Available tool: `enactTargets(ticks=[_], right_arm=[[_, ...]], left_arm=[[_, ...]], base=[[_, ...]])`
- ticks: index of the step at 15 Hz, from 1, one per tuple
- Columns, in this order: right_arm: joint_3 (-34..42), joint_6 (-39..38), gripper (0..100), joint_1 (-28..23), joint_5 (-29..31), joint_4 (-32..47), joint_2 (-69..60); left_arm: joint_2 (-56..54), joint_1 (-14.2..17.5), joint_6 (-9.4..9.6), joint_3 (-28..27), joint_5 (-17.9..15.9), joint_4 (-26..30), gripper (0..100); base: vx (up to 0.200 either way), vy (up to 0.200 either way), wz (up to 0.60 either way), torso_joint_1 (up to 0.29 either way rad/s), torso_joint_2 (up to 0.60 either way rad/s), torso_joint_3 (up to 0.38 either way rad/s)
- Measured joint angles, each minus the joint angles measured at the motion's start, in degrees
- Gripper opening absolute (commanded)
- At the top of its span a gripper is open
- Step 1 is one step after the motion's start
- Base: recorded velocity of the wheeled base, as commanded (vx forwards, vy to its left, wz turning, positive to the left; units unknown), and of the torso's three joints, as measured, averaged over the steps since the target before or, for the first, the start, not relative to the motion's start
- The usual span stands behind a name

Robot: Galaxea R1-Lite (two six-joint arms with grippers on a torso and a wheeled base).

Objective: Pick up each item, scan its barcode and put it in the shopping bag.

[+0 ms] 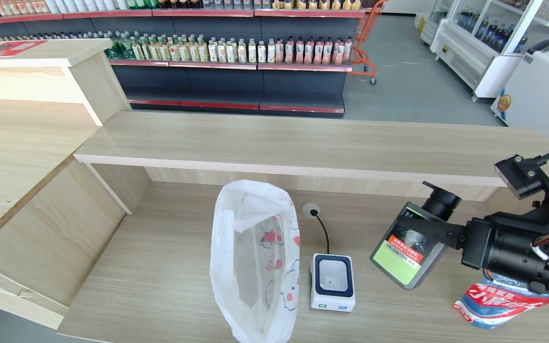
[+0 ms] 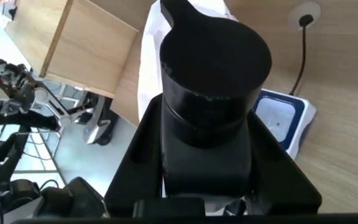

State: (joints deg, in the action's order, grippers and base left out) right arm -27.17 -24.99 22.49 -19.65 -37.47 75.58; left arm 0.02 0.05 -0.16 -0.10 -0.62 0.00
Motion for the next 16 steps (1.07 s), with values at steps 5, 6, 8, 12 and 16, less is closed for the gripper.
enactTargets(ticks=[5,6,8,12,16], right_arm=[[-1.93,-0.4,0,-0.22,2.02,0.17,4.51],[-2.36,-0.66,0,-0.22,2.82,0.04,6.17],[-3.23,-1.67,0,-0.54,3.4,-0.13,9.97],[-4.57,-2.35,0,1.6,4.63,-4.8,18.35],[-6.28,2.01,0,3.77,4.88,-15.18,28.86]], left_arm=[[0.0,0.05,-0.17,0.0,0.02,-0.05,100],[0.0,0.0,-0.17,0.0,0.02,-0.05,100],[0.0,0.05,-0.2,0.0,0.02,-0.02,100],[0.0,0.0,-0.17,0.0,0.0,-0.07,100],[0.0,0.0,-0.16,0.0,0.0,-0.07,100]], base=[[0.0,0.0,0.0,0.0,0.0,0.0],[0.0,0.0,0.0,0.0,0.0,0.0],[0.0,0.0,0.0,0.0,0.0,0.0],[0.0,0.0,0.0,0.0,0.0,0.0],[0.0,0.0,0.0,0.0,0.0,0.0]])
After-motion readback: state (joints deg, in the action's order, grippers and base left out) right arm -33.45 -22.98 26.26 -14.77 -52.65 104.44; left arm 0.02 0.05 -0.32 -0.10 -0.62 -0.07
